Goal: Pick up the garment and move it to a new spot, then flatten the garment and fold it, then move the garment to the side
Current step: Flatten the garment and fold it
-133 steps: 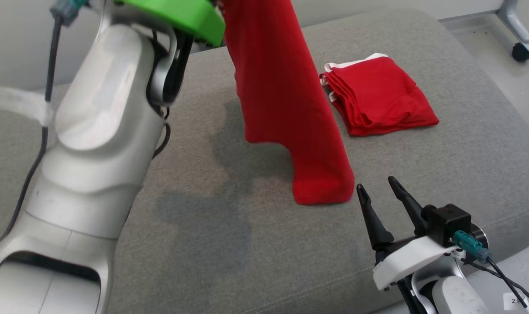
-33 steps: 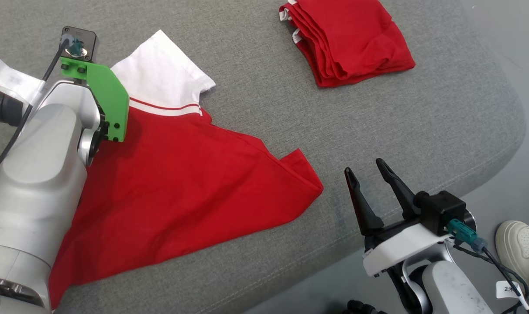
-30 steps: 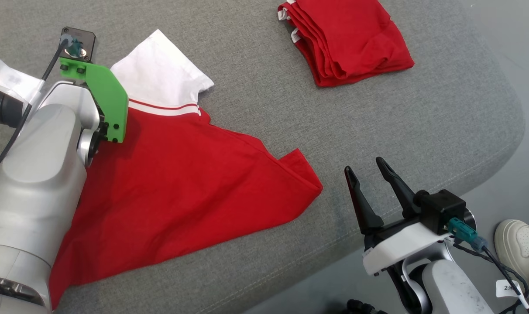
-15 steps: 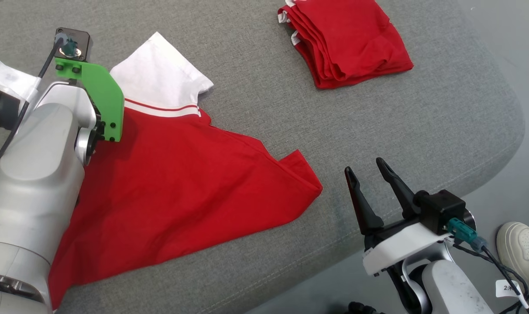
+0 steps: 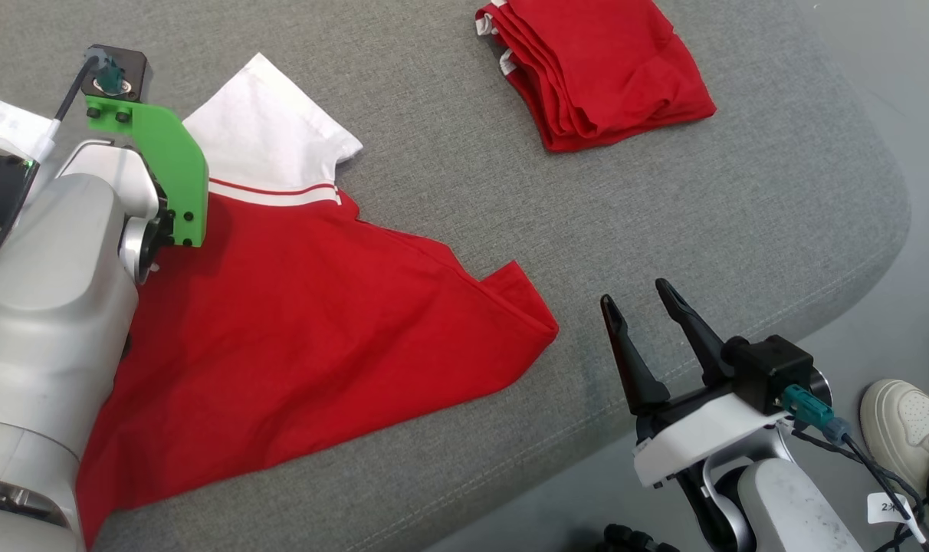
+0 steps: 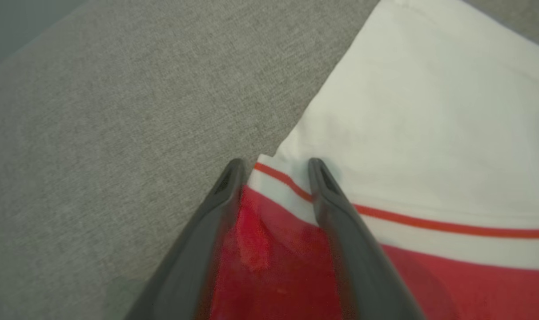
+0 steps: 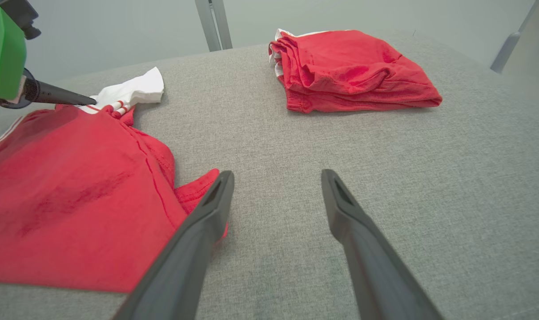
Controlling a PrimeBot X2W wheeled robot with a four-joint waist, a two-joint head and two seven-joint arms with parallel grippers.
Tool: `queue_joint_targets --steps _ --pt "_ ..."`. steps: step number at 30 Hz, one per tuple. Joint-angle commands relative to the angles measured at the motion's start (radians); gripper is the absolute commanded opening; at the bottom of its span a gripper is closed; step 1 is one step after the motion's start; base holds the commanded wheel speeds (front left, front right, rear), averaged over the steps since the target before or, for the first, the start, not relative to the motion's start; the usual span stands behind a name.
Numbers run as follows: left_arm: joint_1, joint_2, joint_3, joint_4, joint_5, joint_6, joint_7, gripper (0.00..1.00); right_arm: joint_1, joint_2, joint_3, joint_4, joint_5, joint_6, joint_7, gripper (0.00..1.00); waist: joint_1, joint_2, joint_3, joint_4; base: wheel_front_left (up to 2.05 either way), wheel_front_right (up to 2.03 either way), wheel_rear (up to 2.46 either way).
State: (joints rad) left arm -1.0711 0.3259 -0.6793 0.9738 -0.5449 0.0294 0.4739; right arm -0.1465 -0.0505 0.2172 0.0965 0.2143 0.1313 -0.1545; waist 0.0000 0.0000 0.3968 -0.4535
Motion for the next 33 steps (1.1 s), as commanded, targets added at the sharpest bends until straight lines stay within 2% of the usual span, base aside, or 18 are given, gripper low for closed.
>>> queue_joint_targets --steps 1,5,8,12,14,15,19,25,28,33 --pt "0.010 0.001 -0.004 0.008 -0.006 -0.003 0.012 0.00 0.007 0.000 -0.002 -0.001 -0.003 -0.001 -0.005 1.00 0.0000 0.0000 0.000 0.001 0.00 0.00 0.00" --pt "0.022 -0.005 -0.007 0.007 -0.013 -0.003 0.018 0.00 0.004 0.000 -0.002 0.001 -0.009 -0.001 0.002 1.00 0.0000 0.0000 -0.011 0.014 0.00 0.00 0.00" --pt "0.019 -0.012 -0.003 -0.012 -0.015 -0.006 -0.020 0.00 0.000 0.000 0.004 0.001 -0.011 -0.001 0.006 1.00 0.0000 0.0000 -0.022 0.023 0.00 0.00 0.00" --pt "-0.013 -0.013 0.009 -0.059 0.001 0.004 -0.155 0.00 -0.001 0.000 0.008 0.001 -0.014 -0.001 0.009 1.00 0.0000 0.0000 -0.037 0.034 0.00 0.00 0.00" --pt "-0.044 -0.015 0.017 -0.091 0.019 0.009 -0.279 0.00 -0.001 0.000 0.008 0.002 -0.017 -0.001 0.013 1.00 0.0000 0.0000 -0.050 0.039 0.00 0.00 0.00" --pt "-0.044 -0.015 0.017 -0.091 0.019 0.009 -0.279 0.00 -0.001 0.000 0.008 0.002 -0.017 -0.001 0.013 1.00 0.0000 0.0000 -0.050 0.039 0.00 0.00 0.00" --pt "-0.086 -0.028 0.026 -0.124 0.038 0.020 -0.438 0.00 0.001 0.000 0.006 0.004 -0.017 -0.001 0.017 1.00 0.0000 0.0000 -0.068 0.045 0.00 0.00 0.00" --pt "-0.154 -0.060 0.035 -0.173 0.060 0.004 -0.639 0.00 0.014 0.000 0.000 0.008 -0.022 -0.001 0.021 1.00 0.0000 0.0000 -0.106 0.061 0.00 0.00 0.00" --pt "-0.184 -0.079 0.043 -0.205 0.062 -0.011 -0.699 0.00 0.020 0.000 -0.003 0.008 -0.025 -0.001 0.025 1.00 0.0000 0.0000 -0.129 0.074 0.00 0.00 0.00" --pt "-0.216 -0.117 0.081 -0.290 0.041 -0.022 -0.734 0.00 0.028 0.000 -0.009 0.006 -0.027 -0.001 0.032 1.00 0.0000 0.0000 -0.163 0.108 0.00 0.00 0.00"
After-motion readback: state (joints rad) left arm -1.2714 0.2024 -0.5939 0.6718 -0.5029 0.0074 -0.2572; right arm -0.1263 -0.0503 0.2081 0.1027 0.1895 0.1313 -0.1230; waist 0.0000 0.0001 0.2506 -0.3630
